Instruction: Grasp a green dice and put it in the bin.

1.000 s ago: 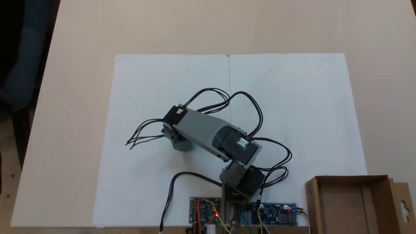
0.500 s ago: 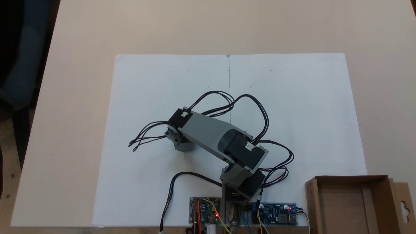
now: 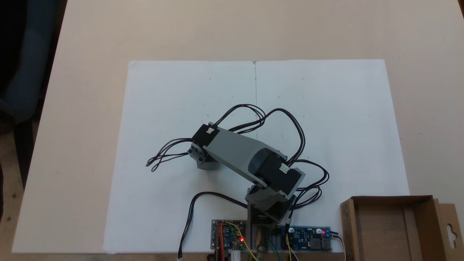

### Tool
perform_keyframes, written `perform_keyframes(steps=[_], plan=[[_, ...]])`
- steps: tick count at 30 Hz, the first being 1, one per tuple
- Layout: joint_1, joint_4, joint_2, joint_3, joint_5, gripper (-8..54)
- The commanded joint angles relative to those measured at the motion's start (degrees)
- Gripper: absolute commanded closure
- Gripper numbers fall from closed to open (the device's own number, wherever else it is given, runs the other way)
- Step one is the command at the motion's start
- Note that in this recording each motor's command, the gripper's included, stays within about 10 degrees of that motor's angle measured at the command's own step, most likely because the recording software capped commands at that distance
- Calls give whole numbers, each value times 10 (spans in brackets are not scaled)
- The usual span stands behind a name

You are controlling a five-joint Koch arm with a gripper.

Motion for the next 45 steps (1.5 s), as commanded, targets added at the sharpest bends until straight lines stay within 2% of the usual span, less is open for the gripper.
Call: perform_keyframes(steps=[1, 9, 16, 20, 25, 30, 37, 40, 43, 45], plan=[[-1, 4, 48, -2, 6, 334], [58, 25, 234, -2, 6, 334], [210, 37, 270, -13, -14, 334], [356, 33, 271, -83, -74, 334], [526, -54, 263, -91, -175, 334], [747, -98, 261, -127, -324, 334], [927, -98, 266, -147, -435, 334], [1126, -98, 267, -169, -519, 334], [1204, -98, 248, -203, -543, 334], [1277, -96, 203, -254, -552, 334]])
